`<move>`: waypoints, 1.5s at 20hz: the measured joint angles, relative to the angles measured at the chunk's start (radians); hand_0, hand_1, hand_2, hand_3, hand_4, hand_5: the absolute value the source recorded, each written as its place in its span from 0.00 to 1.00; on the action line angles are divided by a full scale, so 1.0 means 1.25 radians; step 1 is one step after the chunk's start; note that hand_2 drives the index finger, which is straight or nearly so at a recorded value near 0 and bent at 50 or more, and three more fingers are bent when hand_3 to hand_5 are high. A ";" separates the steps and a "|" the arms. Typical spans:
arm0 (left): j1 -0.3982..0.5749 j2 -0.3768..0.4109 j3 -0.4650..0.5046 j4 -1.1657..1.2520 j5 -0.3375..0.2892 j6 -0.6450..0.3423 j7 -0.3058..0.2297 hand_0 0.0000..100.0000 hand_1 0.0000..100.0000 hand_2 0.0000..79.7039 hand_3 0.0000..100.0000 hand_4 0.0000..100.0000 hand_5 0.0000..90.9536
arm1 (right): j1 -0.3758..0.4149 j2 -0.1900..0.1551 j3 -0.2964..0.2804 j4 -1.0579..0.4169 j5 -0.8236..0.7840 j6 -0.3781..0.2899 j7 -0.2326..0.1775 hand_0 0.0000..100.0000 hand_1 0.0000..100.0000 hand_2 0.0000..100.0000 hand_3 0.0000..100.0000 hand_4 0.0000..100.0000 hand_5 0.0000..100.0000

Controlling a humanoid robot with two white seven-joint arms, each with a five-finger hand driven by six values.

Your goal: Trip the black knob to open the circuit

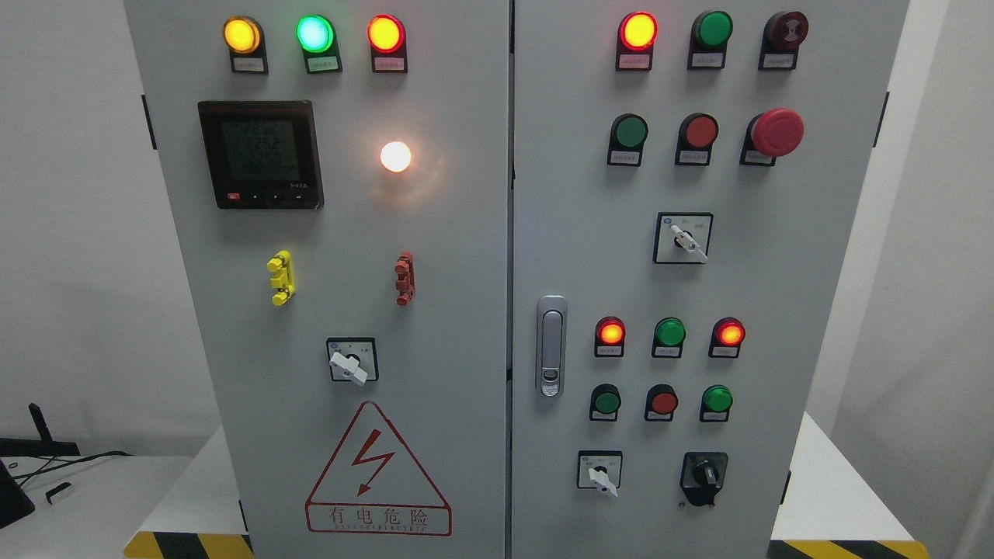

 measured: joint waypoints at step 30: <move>0.000 0.000 0.000 0.000 0.000 0.000 0.000 0.12 0.39 0.00 0.00 0.00 0.00 | -0.268 -0.013 -0.034 -0.026 0.000 0.135 -0.002 0.28 0.69 0.51 0.88 0.79 0.80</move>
